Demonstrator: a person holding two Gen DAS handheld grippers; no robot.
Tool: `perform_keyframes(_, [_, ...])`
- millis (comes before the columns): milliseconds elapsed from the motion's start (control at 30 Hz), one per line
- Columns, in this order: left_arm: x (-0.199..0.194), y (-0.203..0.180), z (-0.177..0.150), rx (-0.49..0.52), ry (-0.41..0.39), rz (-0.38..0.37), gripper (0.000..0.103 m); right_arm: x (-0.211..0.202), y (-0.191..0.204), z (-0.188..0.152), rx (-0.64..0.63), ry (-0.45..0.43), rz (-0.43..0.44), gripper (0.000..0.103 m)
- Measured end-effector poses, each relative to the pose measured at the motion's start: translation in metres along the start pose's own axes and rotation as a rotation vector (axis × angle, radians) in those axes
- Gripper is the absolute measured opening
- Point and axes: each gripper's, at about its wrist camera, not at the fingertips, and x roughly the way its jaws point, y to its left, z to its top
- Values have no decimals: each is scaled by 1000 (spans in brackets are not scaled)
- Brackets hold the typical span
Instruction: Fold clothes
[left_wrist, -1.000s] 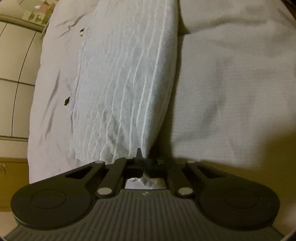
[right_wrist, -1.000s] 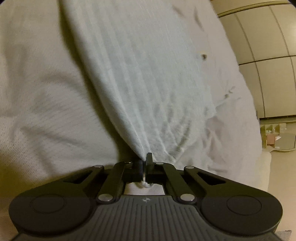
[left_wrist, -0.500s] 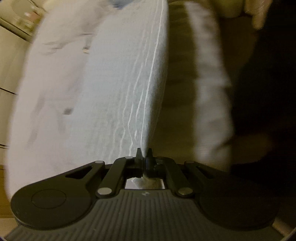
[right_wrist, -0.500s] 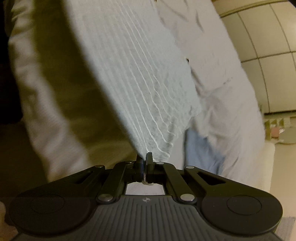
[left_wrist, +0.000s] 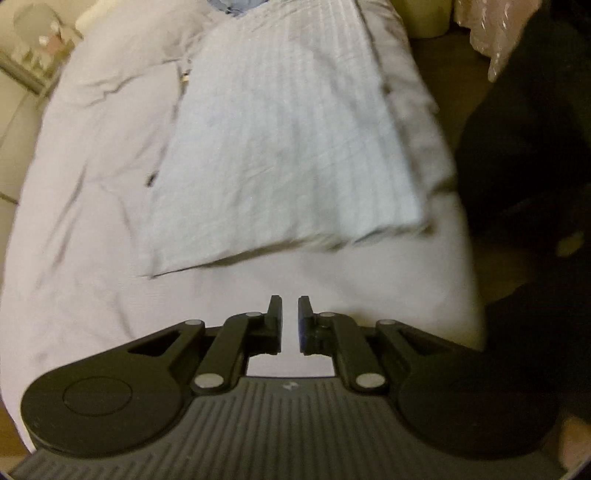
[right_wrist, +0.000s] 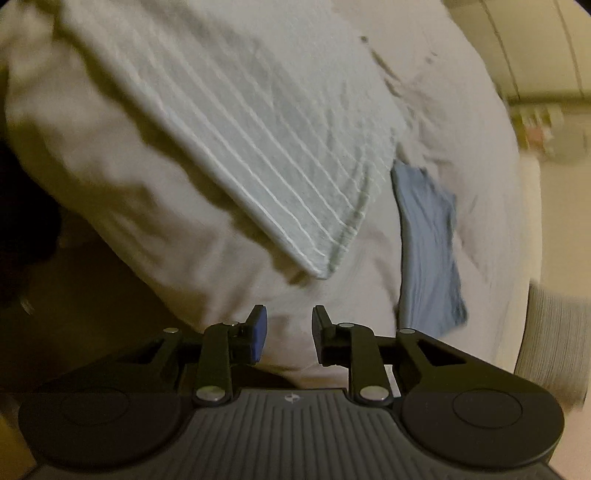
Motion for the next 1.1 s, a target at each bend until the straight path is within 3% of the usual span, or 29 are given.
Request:
perform_keyframes(33, [6,10,-9,31,-19,17,11,-16,7,7,48,7,8,37])
perform_keyframes(100, [19,29,-25,98,-60,55,28,-49,25,30,114,-19,19,44])
perform_keyframes(200, [45,58,-34,170,-107,75,32,-91,52,74,215,-69,78,43])
perform_keyframes(400, [102,77,-42,462,-214,186,49,-145,99,154,432,-156,215,47])
perform_keyframes(467, [115,78,-43,545,-264,190,49,-159,116,171,482,-178,256,54])
perform_keyframes(600, [139,74,-43,720,-357,221,50,-175,146,199,515,-204,317,56])
perform_keyframes(733, [155,72,-37,836,-409,234,50,-176,170,227,465,-257,324,61])
perform_keyframes(800, [161,76,-31,850,-415,218,48,-176,183,239,414,-280,303,63])
perform_keyframes(933, [168,84,-25,853,-405,190,28,-162,201,261,354,-248,238,62])
perform_keyframes(1100, [170,84,-19,858,-390,190,25,-142,202,274,329,-201,131,63])
